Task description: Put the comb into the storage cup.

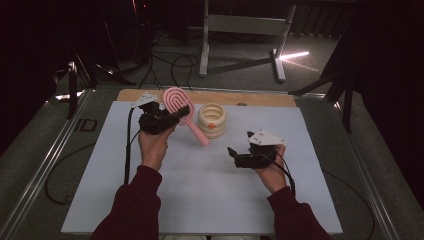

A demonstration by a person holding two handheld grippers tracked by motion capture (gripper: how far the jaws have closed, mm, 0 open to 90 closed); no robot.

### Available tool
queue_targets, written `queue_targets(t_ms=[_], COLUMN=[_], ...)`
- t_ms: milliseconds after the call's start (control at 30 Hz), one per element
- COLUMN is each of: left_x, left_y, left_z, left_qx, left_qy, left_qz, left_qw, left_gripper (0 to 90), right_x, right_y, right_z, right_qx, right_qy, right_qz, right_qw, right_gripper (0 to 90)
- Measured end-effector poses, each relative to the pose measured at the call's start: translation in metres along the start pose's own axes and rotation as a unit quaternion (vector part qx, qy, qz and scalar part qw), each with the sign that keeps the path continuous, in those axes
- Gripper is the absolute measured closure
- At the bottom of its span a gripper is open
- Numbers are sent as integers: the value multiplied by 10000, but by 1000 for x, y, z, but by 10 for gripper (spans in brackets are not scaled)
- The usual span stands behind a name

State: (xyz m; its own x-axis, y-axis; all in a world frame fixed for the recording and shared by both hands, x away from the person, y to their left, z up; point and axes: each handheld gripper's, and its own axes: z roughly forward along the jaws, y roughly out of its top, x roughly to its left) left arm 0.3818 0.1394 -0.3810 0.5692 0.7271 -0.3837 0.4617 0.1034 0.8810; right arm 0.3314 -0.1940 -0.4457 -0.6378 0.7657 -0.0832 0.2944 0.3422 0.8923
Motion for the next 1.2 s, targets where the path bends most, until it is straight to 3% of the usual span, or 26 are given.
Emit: queue_targets(t_ms=[300,667,833,1200], left_x=[0,0,2,1], left_y=[8,15,16,22], left_z=[-2,-2,-1,-2], left_qx=[-54,-81,-90,-140], left_qy=[28,43,33,7], left_qz=[47,93,68,121], left_qw=[10000,9999,9999,9998], left_gripper=[636,636,636,636], right_x=[-13,-21,-24,-25], right_y=[-25,-47,-57,-68], right_z=[-24,-50,-55,-66], right_qx=[38,-156,-272,-472], right_qy=[-161,-346,-438,-503], right_qz=[292,432,552,577], right_qw=[9994,9983,9971,9960], right_gripper=[109,110,110,111])
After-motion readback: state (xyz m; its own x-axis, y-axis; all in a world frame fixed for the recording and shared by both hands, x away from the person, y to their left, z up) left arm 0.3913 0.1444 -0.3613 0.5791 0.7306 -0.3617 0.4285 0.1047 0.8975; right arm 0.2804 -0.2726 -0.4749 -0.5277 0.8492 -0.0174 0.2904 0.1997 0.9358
